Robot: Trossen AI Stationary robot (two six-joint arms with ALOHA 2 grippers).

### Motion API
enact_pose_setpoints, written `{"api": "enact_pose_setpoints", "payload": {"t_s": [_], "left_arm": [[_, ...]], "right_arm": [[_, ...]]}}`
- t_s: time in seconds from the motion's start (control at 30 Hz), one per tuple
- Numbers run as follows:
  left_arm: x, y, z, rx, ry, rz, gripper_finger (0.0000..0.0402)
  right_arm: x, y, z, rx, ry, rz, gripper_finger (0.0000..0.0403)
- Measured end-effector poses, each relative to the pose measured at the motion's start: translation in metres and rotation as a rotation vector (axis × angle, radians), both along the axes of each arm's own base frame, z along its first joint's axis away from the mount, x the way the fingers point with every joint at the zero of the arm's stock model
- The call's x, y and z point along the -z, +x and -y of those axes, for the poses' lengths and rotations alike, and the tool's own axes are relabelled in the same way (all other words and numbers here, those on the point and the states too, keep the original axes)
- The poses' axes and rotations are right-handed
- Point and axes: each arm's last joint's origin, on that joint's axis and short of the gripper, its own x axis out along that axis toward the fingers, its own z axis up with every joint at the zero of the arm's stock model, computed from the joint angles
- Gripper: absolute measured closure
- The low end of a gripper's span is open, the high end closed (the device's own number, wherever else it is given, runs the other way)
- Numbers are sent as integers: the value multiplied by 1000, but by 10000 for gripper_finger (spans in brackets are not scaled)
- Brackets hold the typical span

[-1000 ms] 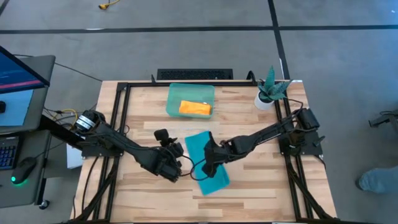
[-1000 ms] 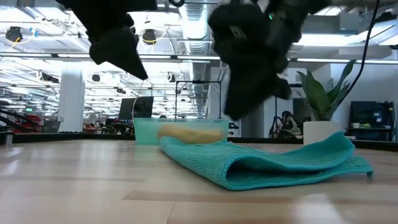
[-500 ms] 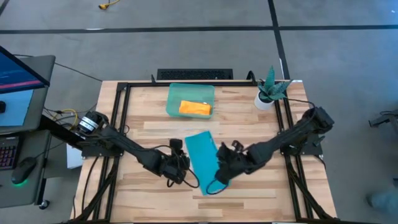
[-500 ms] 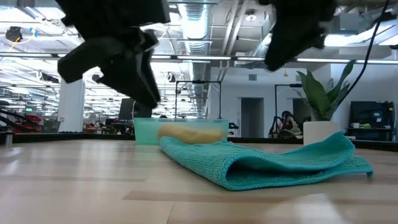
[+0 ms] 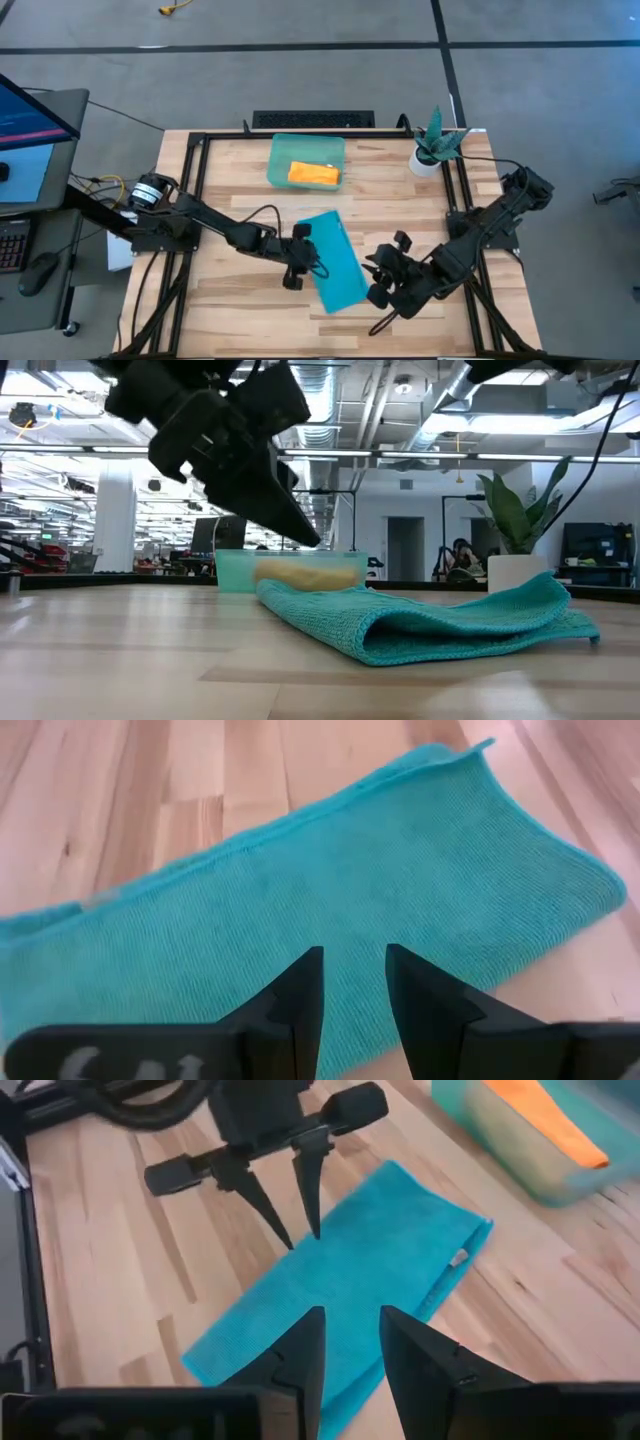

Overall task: Roll microfiber towels into tight, uniform cylinder then place into a basket
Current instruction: Roll the blue microfiber towel

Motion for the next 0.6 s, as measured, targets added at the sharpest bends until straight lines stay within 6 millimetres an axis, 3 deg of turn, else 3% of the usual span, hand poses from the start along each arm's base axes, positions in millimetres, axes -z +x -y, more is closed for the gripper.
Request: {"api": "enact_pose_setpoints", "payload": {"t_s": [0.6], "left_arm": [[26, -8, -17, -107, -83, -33, 299]], "right_arm": [[0, 12, 18, 63, -5, -8, 281]]}}
